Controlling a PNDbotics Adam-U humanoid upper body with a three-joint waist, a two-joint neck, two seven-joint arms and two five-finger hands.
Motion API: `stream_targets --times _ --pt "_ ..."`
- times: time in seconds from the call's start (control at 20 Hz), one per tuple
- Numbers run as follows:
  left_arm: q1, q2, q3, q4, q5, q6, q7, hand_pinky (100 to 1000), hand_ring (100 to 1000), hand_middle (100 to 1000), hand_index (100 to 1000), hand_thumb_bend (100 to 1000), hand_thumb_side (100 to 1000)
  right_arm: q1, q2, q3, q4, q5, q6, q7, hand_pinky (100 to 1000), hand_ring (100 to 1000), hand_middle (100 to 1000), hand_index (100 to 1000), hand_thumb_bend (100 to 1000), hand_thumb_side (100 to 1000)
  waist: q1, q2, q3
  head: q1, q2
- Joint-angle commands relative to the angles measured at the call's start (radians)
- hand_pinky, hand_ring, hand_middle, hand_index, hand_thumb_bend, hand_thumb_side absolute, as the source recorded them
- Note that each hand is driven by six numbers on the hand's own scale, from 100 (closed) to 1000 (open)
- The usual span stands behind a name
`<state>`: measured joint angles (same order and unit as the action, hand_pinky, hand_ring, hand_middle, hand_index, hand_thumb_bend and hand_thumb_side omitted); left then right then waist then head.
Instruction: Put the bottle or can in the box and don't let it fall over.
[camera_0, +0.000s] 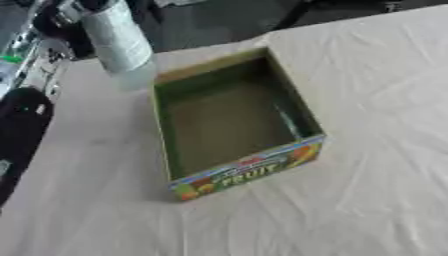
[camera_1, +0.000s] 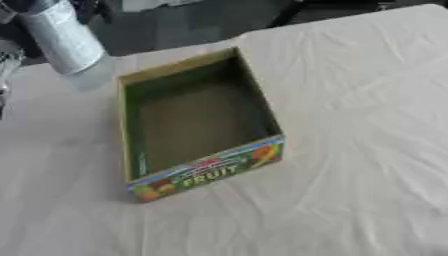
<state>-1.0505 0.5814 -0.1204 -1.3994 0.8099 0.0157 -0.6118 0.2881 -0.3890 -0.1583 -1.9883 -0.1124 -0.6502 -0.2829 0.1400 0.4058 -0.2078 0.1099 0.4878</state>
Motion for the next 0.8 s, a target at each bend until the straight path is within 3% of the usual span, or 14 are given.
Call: stream_targets --times 0.05,0.25,0.55,0.75,0.8 --pt "-0.029 0.008 0.003 -0.002 0.009 0.005 -0.001 544 221 643 100 584 204 -0.010 -0.029 0.002 -0.012 -0.012 0.001 0.014 1000 1000 1000 984 100 470 -0.003 -0.012 -0.006 0.013 -0.029" --pt "-0.032 0.000 0.006 0.018 -0.009 -0.014 -0.015 555 227 647 100 585 187 -0.028 -0.031 0.007 -0.012 -0.020 0.010 0.024 1000 1000 1000 985 100 470 0.003 0.000 -0.015 0.019 -0.048" --pt "-0.051 -0.015 0.016 0.070 -0.028 -0.119 0.004 566 234 653 100 590 182 -0.060 -0.038 0.015 -0.012 -0.036 0.030 0.040 1000 1000 1000 985 100 470 0.012 0.018 -0.033 0.038 -0.076" --pt "-0.077 -0.026 0.007 0.102 -0.048 -0.171 0.017 597 254 682 100 530 241 -0.078 -0.042 0.021 -0.012 -0.048 0.042 0.053 1000 1000 1000 986 100 470 0.018 0.028 -0.048 0.048 -0.085" --pt "-0.084 -0.031 0.003 0.109 -0.059 -0.189 0.022 603 257 687 100 509 220 -0.083 -0.044 0.022 -0.012 -0.051 0.045 0.056 1000 1000 1000 986 100 465 0.020 0.030 -0.051 0.052 -0.087"
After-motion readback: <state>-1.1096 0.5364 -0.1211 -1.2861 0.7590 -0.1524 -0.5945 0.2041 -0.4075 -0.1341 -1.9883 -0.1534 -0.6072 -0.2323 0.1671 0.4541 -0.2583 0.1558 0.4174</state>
